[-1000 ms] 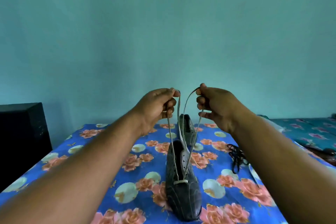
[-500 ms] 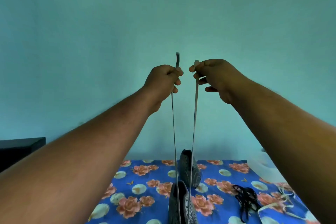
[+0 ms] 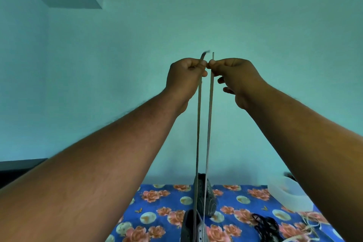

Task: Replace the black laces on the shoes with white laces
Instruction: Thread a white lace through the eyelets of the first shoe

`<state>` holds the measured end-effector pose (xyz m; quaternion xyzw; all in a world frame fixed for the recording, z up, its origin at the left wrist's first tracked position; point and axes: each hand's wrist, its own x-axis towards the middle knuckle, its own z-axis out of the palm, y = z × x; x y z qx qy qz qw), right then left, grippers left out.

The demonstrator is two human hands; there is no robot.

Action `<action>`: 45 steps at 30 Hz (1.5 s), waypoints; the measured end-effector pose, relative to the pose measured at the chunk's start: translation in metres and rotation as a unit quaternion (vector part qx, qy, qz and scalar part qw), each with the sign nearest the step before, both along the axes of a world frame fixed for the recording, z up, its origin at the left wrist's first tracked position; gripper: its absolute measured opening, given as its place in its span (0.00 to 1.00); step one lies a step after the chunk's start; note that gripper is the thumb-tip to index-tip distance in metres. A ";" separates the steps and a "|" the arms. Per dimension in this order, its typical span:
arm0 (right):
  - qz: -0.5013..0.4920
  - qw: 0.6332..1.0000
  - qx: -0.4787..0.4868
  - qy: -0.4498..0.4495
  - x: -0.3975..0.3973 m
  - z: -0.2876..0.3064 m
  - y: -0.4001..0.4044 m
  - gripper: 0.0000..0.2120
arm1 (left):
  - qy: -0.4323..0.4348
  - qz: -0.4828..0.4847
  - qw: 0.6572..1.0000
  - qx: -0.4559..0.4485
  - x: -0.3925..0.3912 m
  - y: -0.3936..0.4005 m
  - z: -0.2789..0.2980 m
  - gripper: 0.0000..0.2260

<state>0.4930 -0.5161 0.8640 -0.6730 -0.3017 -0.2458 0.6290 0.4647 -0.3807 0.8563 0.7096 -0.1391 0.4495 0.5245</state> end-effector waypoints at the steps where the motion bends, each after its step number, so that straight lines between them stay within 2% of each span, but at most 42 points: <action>1: 0.003 1.000 0.003 -0.001 0.000 0.000 -0.001 0.09 | -0.004 -0.002 1.000 -0.005 0.000 -0.001 0.000 0.09; 8: 0.027 1.000 0.005 0.013 0.002 -0.007 0.000 0.10 | -0.004 -0.016 0.999 -0.031 0.001 0.003 -0.005 0.11; 12: 0.086 0.993 0.022 0.081 0.017 -0.033 -0.004 0.10 | 0.060 -0.036 0.995 -0.065 0.009 0.017 -0.038 0.09; 14: 0.075 0.988 0.002 0.132 0.030 -0.068 -0.006 0.09 | 0.111 0.017 0.993 -0.037 0.016 0.033 -0.076 0.09; 16: 0.036 0.985 -0.041 0.163 0.047 -0.113 -0.011 0.09 | 0.166 0.075 0.983 0.035 0.024 0.052 -0.126 0.09; 19: -0.025 0.976 -0.139 0.167 0.071 -0.190 -0.018 0.10 | 0.279 0.153 0.928 0.192 0.032 0.085 -0.216 0.08; 22: -0.076 0.952 -0.277 0.108 0.083 -0.265 -0.020 0.11 | 0.383 0.151 0.875 0.255 0.031 0.112 -0.300 0.05; 24: -0.064 0.930 -0.344 0.110 0.083 -0.312 -0.017 0.13 | 0.433 0.132 0.849 0.272 0.026 0.117 -0.347 0.16; 26: -0.036 0.910 -0.389 0.137 0.079 -0.355 -0.013 0.16 | 0.437 0.108 0.848 0.280 0.019 0.111 -0.381 0.23; 30: -0.016 0.882 -0.409 0.234 0.070 -0.417 -0.007 0.22 | 0.481 0.039 0.854 0.196 0.010 0.087 -0.416 0.40; 32: -0.012 0.883 -0.387 0.264 0.071 -0.431 -0.004 0.29 | 0.482 0.041 0.857 0.175 0.015 0.080 -0.425 0.42; 34: -0.008 0.890 -0.362 0.278 0.076 -0.439 -0.001 0.35 | 0.479 0.022 0.866 0.139 0.022 0.073 -0.427 0.38; 38: -0.011 0.895 -0.359 0.266 0.093 -0.434 0.005 0.25 | 0.465 -0.016 0.884 0.047 0.037 0.071 -0.423 0.24; 41: 0.000 0.901 -0.359 0.243 0.113 -0.419 0.019 0.24 | 0.439 -0.023 0.898 0.028 0.055 0.081 -0.413 0.18; 43: -0.008 0.902 -0.360 0.237 0.129 -0.411 0.032 0.25 | 0.435 -0.024 0.899 0.028 0.071 0.091 -0.407 0.15; 45: -0.001 0.903 -0.354 0.244 0.146 -0.406 0.046 0.29 | 0.439 -0.037 0.898 -0.003 0.089 0.102 -0.404 0.17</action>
